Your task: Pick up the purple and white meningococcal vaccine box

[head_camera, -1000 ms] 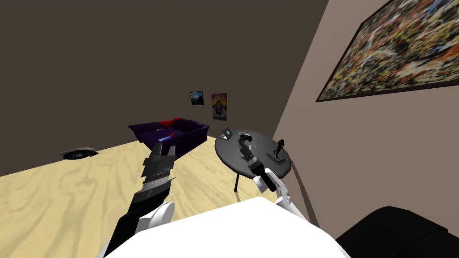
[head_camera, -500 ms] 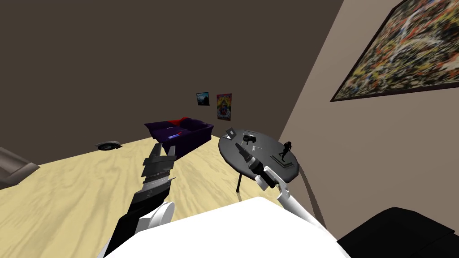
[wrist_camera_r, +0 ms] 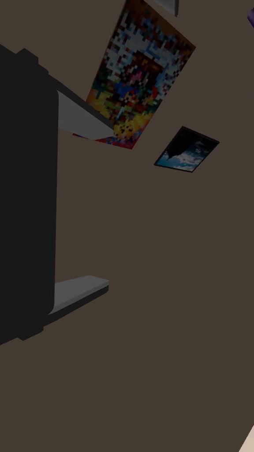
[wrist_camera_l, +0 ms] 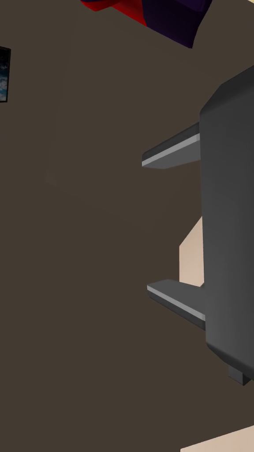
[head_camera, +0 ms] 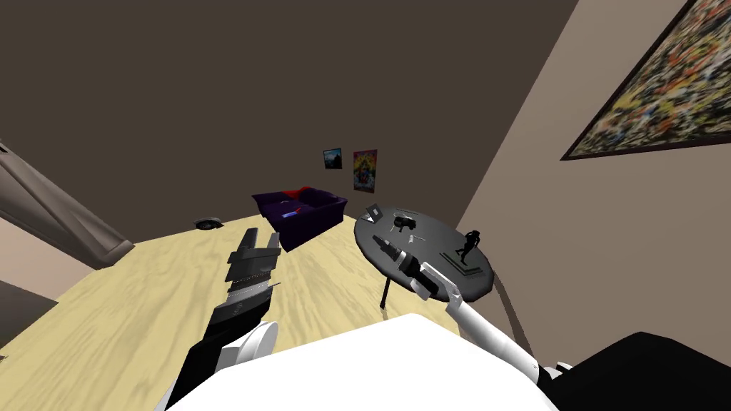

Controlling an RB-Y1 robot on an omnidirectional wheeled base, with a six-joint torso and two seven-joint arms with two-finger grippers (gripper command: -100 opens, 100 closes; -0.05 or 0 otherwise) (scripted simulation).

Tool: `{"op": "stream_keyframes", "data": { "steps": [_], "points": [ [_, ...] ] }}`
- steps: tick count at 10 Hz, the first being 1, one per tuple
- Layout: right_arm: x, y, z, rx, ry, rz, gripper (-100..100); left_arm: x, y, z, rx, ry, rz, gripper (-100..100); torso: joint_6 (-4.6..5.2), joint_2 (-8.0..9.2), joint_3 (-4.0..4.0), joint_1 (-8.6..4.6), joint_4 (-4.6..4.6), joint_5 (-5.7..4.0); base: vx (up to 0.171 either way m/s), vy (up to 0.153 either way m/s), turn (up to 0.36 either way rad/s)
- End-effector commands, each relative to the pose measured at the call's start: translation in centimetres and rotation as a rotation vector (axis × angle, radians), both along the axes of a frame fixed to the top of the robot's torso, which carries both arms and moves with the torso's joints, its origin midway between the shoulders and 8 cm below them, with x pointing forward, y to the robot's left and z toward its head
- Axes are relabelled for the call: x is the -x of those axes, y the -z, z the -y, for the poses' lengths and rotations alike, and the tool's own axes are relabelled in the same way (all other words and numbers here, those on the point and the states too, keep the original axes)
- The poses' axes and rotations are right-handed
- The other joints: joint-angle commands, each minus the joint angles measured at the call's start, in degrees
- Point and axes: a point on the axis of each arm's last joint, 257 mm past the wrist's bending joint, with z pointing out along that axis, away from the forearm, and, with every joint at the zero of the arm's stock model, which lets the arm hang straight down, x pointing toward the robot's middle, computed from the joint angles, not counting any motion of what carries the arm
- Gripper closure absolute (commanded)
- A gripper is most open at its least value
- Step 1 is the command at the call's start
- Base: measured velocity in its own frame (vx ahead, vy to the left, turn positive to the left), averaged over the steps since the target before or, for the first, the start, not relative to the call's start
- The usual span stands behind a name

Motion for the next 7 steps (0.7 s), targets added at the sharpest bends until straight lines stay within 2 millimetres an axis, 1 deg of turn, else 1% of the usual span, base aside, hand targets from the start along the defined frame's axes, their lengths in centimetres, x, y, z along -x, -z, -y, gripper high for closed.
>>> {"op": "stream_keyframes", "data": {
  "steps": [1,2,3,4,5,6,7],
  "points": [
    [-0.1,0.9,0.7,0.057,-0.004,-0.008,-100,0.0,0.0,0.0,0.000,0.000,0.000,0,0.00,0.00,0.00,0.00,0.00,0.00,-0.003,0.003,0.098],
    [-0.5,2.8,1.3,0.125,-0.008,-0.023,-100,0.0,0.0,0.0,0.000,0.000,0.000,0,0.05,0.00,0.00,-0.01,0.00,0.00,0.000,0.009,0.204],
    [-0.4,3.0,1.8,0.148,-0.009,-0.026,-100,0.0,0.0,0.0,0.000,0.000,0.000,0,0.00,-0.03,-0.01,0.00,0.00,0.01,0.003,0.003,0.104],
    [-0.6,4.8,2.6,0.222,-0.017,-0.037,-100,0.0,0.0,0.0,0.000,0.000,0.000,0,0.05,-0.03,-0.02,-0.01,0.00,0.00,0.009,0.009,0.167],
    [-0.7,5.2,3.2,0.240,-0.012,-0.045,-100,0.0,0.0,0.0,0.000,0.000,0.000,0,0.02,-0.05,-0.03,0.00,-0.01,0.00,0.011,0.004,0.112],
    [-0.6,6.5,3.9,0.314,-0.027,-0.050,-100,0.0,0.0,0.0,0.000,0.000,0.000,0,0.04,-0.06,-0.04,-0.01,-0.01,0.00,0.016,0.012,0.199],
    [-0.7,7.3,4.9,0.332,-0.014,-0.067,-100,0.0,0.0,0.0,0.000,0.000,0.000,0,0.02,-0.09,-0.05,0.01,-0.02,0.01,0.017,0.005,0.105]
  ]
}}
